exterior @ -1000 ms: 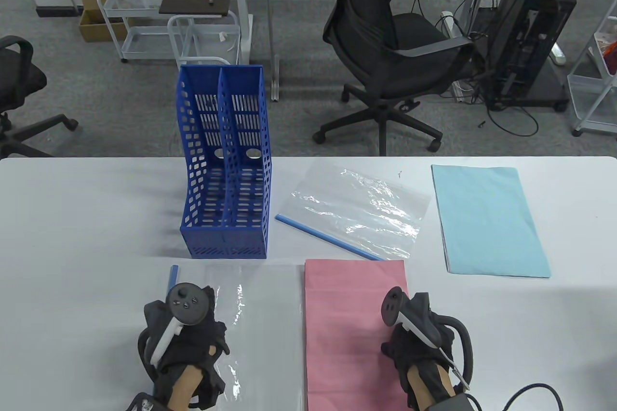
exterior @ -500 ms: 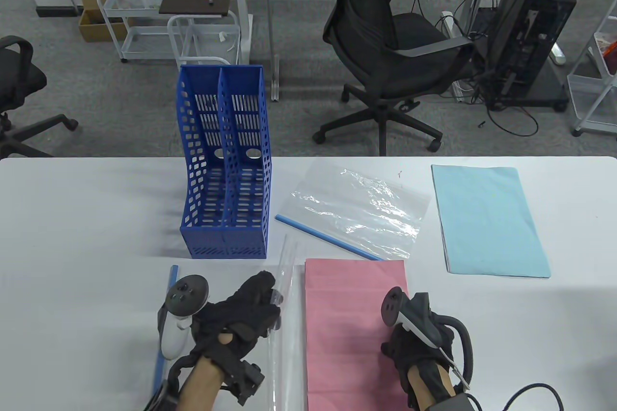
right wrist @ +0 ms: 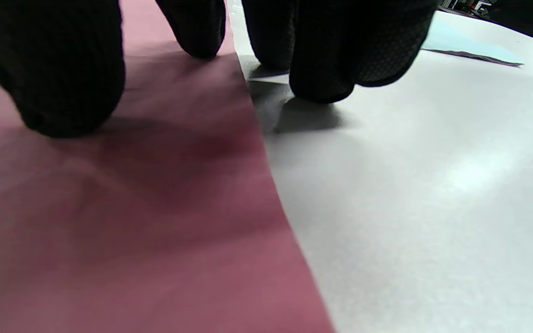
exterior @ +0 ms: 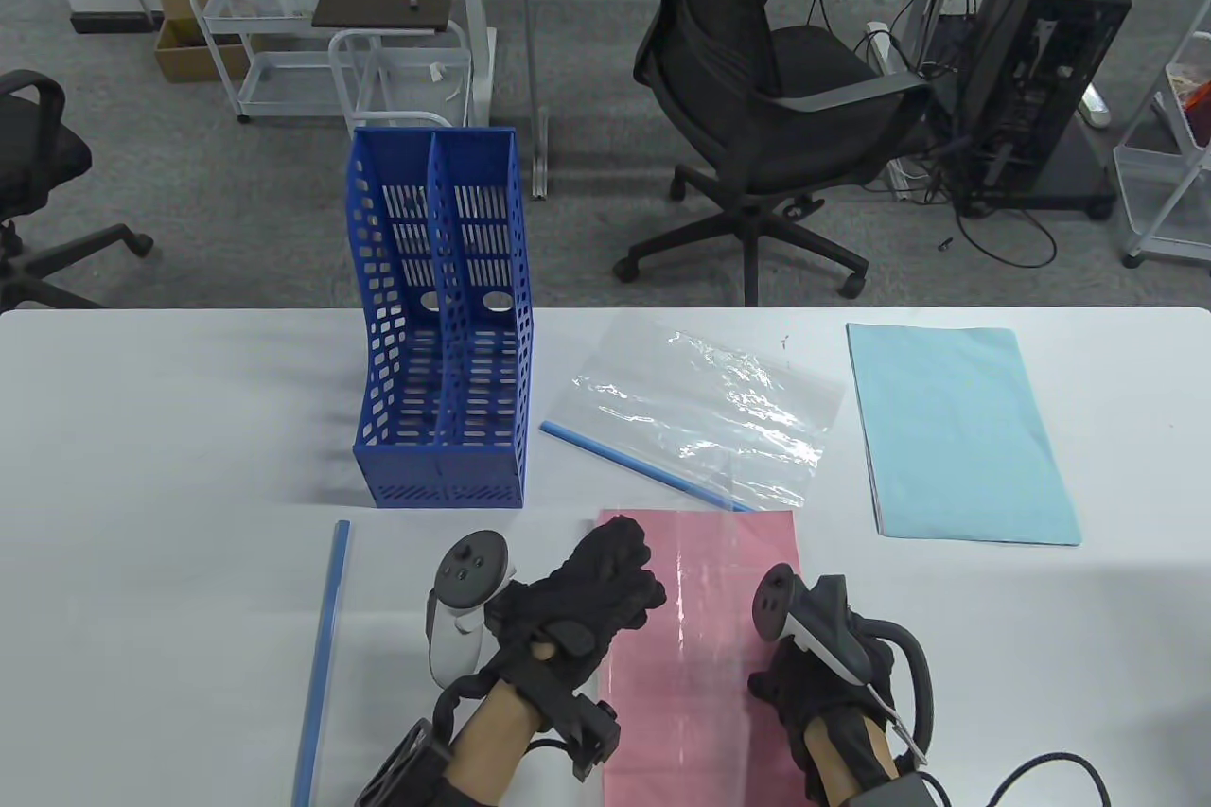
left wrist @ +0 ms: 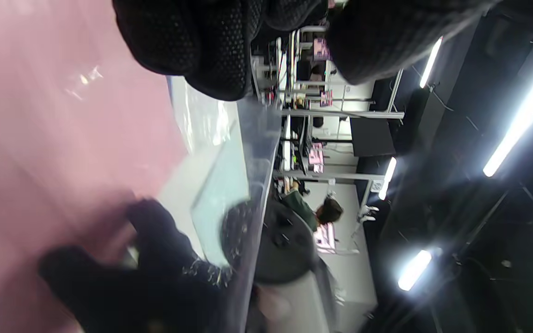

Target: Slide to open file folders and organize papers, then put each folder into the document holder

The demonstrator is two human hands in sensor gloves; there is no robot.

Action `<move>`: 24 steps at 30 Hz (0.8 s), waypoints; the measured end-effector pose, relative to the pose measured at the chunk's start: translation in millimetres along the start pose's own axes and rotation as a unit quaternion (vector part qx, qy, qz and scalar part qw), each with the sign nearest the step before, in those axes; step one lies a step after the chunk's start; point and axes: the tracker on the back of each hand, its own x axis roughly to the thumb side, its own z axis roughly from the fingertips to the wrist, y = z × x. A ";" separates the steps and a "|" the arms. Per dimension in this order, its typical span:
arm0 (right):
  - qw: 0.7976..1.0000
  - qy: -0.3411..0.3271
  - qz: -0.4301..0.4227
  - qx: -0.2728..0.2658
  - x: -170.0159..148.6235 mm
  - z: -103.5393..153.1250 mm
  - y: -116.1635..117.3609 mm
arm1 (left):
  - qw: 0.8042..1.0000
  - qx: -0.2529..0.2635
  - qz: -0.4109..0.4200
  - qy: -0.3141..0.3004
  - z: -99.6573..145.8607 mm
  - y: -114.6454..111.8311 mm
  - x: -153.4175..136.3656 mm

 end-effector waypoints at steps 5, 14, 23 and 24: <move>1.000 -0.007 -0.015 0.003 -5.5 -1.7 -2.0 | 0.930 0.073 -0.314 0.175 6.8 6.1 -20.6; 1.000 -0.003 0.001 -0.002 -2.8 -1.0 -0.4 | 0.807 0.117 -0.531 0.229 -20.3 -36.9 -37.7; 1.000 0.000 0.015 -0.015 -1.2 -0.8 -1.2 | 0.843 0.140 -0.452 0.255 -30.8 -38.1 -40.4; 1.000 0.001 0.016 -0.015 -0.7 -0.4 -1.1 | 0.824 0.141 -0.487 0.255 -32.3 -40.2 -38.7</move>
